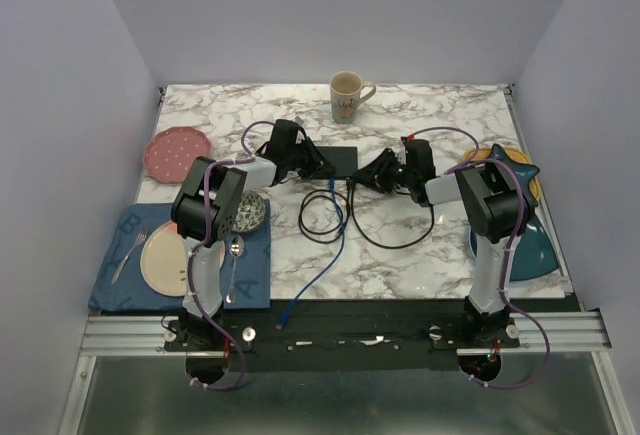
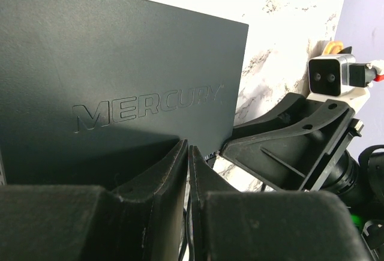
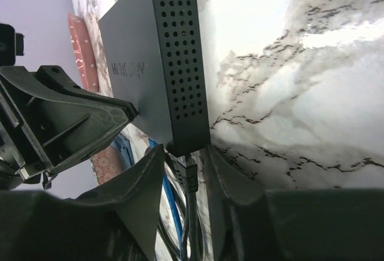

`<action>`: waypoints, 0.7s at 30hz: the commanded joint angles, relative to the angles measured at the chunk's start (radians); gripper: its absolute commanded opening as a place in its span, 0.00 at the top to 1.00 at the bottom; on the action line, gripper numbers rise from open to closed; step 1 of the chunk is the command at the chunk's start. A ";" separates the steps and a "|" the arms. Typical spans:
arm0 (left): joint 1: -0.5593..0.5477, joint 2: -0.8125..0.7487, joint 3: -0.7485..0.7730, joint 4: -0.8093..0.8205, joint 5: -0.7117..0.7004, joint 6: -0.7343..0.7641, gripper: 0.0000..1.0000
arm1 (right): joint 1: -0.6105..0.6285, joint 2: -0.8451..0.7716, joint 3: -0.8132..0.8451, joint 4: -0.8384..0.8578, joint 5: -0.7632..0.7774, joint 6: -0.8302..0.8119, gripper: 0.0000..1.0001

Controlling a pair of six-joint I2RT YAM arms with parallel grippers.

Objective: Pull the plug from the switch port

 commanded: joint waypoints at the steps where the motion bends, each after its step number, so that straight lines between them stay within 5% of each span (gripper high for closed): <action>1: 0.005 0.020 -0.040 -0.112 -0.015 0.019 0.80 | 0.009 -0.013 -0.004 -0.062 0.028 -0.054 0.56; 21: 0.005 0.019 -0.048 -0.105 -0.010 0.008 0.80 | 0.013 -0.013 0.052 -0.197 0.028 -0.120 0.60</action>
